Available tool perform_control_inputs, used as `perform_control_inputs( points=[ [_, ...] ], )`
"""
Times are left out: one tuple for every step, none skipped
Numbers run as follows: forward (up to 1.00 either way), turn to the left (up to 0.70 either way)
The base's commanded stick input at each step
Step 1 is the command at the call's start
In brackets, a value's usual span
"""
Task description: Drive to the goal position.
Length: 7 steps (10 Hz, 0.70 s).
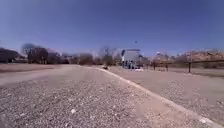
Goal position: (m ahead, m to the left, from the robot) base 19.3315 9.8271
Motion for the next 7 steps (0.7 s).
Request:
perform_control_inputs(
  points=[
    [0.7,0.0],
    [0.7,0.0],
    [0.7,0.0],
    [0.7,0.0],
    [0.7,0.0],
    [0.7,0.0],
    [0.7,0.0]
  ],
)
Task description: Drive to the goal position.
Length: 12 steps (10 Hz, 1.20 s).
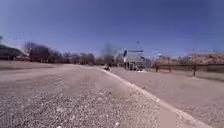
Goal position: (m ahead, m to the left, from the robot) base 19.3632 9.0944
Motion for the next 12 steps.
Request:
perform_control_inputs(
  points=[
    [0.7,0.0],
    [0.7,0.02],
    [0.7,0.11],
    [0.7,0.2],
    [0.7,0.27],
    [0.7,0.34],
    [0.7,0.0],
    [0.7,0.0],
    [0.7,0.0],
    [0.7,0.0],
    [0.7,0.0],
    [0.7,0.0]
  ],
)
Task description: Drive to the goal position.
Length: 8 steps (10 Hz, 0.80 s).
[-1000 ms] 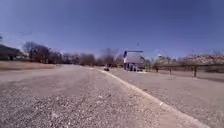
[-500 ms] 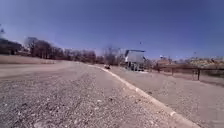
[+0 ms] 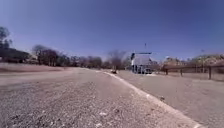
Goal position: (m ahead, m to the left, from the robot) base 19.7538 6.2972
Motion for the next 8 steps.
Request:
perform_control_inputs(
  points=[
    [0.7,0.0],
    [0.7,0.0],
    [0.7,0.0],
    [0.7,0.0],
    [0.7,0.0],
    [0.7,0.0],
    [0.7,0.0],
    [0.7,0.0]
  ],
)
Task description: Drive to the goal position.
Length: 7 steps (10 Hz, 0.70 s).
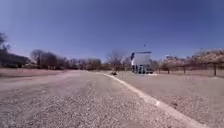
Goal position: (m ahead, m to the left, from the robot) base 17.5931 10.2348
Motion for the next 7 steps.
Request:
perform_control_inputs(
  points=[
    [0.7,0.0],
    [0.7,0.0],
    [0.7,0.0],
    [0.7,0.0],
    [0.7,0.0],
    [0.7,0.0],
    [0.7,0.0]
  ],
)
